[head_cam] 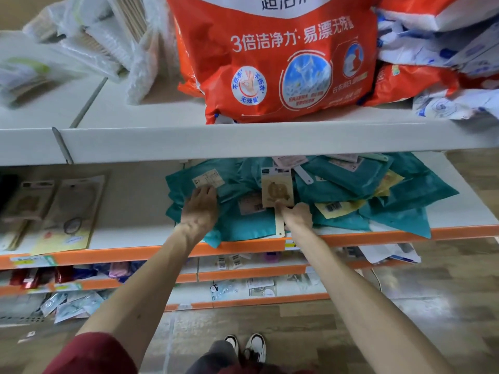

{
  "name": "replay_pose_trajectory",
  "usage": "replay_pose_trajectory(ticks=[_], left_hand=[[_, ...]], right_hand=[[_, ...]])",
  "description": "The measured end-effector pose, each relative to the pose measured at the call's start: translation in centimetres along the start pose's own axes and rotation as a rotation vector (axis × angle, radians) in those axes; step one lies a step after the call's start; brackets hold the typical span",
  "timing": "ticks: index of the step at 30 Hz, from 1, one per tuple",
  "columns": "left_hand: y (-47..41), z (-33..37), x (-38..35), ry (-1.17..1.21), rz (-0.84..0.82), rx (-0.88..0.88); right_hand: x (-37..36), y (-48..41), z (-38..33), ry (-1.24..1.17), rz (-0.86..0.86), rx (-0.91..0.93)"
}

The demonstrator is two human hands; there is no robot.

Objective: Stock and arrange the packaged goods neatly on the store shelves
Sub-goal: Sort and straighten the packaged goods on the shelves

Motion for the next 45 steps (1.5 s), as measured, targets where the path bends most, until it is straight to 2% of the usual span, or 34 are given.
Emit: replay_pose_trajectory(ticks=[5, 10, 15, 17, 20, 24, 26, 28, 30, 32, 35, 41, 45], left_hand=[[-0.5, 0.2, -0.5, -0.069, -0.149, 0.066], [1.2, 1.8, -0.3, -0.367, -0.091, -0.006], [2.6, 2.5, 1.6, -0.502, -0.118, -0.032], [2.9, 2.0, 1.5, -0.422, -0.139, -0.046], [2.7, 2.0, 3.4, -0.14, 0.063, -0.082], [1.1, 2.5, 7.9, -0.044, 0.223, -0.056], [0.2, 0.9, 9.7, 0.185, 0.304, 0.043], [0.1, -0.4, 10.5, 0.543, 0.345, 0.133], [0.2, -0.5, 11.1, 0.73, 0.419, 0.166], [0.8, -0.5, 9.9, 0.786, 0.411, 0.327], [2.7, -1.3, 5.5, 0.881, 0.33, 0.505], [4.1, -1.9, 1.8, 0.882, 0.15, 0.622], [3.8, -2.5, 1.5, 1.146, 0.178, 0.717]], right_hand=[[-0.3, 0.1, -0.1, -0.203, -0.019, -0.112], [-0.1, 0.5, 0.1, -0.265, -0.047, -0.12], [0.4, 1.3, 0.3, -0.259, -0.058, -0.071], [0.7, 1.6, 0.5, -0.236, -0.048, -0.059], [0.8, 1.9, 0.5, -0.225, -0.046, -0.059], [1.0, 2.6, -0.7, -0.204, -0.033, -0.027], [1.0, 2.6, -1.3, -0.241, -0.039, -0.011], [0.8, 2.5, -1.7, -0.295, -0.072, -0.009], [0.5, 2.0, -1.7, -0.389, -0.132, -0.037], [0.5, 1.9, -1.5, -0.491, -0.198, -0.079], [0.5, 2.2, -1.1, -0.49, -0.238, -0.073], [0.0, 1.8, -0.4, -0.374, -0.198, -0.014], [0.4, 1.7, 0.1, -0.348, -0.212, 0.008]])
Point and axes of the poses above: each hand's wrist, its own y-axis away from the middle knuckle, its own x-axis out of the back of the hand, z = x × y, the point moved 2 cm from there along -y, towards the middle knuckle, and after that the axes turned 10 degrees about -x, right-handed, at the moved point
